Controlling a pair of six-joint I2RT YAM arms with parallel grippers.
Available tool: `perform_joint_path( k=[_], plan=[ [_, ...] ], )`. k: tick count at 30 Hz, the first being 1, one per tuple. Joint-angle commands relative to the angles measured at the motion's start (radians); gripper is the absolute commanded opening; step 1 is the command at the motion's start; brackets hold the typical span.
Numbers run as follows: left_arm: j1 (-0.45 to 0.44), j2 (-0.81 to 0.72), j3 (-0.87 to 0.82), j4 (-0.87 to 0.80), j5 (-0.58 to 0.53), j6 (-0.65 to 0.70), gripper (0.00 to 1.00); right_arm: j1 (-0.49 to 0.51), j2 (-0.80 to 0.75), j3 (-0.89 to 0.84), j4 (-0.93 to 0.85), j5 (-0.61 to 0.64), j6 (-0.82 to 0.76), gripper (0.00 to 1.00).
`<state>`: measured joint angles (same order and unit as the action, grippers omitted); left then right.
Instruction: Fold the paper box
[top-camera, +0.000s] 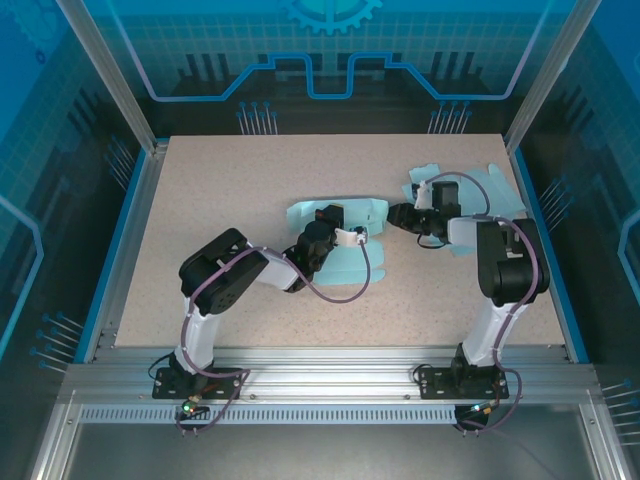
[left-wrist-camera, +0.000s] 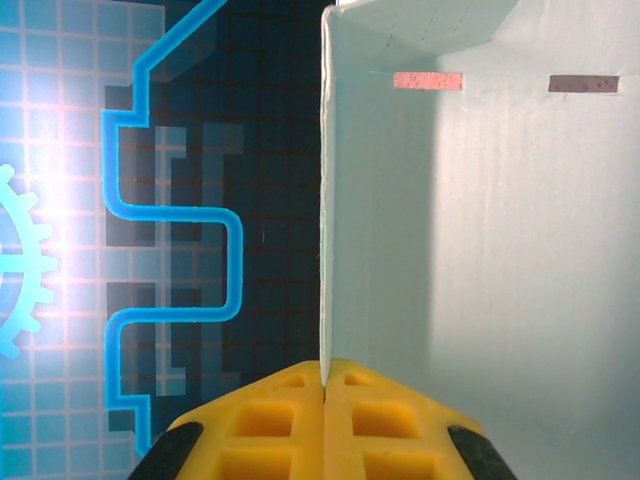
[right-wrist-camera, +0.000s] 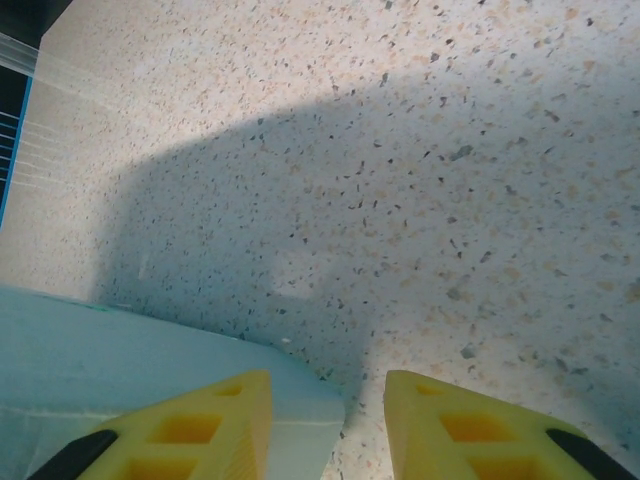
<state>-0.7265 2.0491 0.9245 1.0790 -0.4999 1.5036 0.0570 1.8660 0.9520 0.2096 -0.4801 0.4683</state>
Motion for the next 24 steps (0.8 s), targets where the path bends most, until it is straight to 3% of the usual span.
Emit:
perform_joint_path(
  k=[1, 24],
  plan=[
    [0.002, 0.023, -0.015, 0.032, 0.014, 0.018, 0.00, 0.018, -0.038, -0.030, 0.044, -0.020, -0.019, 0.36],
    [0.035, 0.004, -0.014, 0.031, 0.080, -0.027, 0.00, 0.082, -0.066, -0.105, 0.151, -0.021, -0.068, 0.36]
  ],
)
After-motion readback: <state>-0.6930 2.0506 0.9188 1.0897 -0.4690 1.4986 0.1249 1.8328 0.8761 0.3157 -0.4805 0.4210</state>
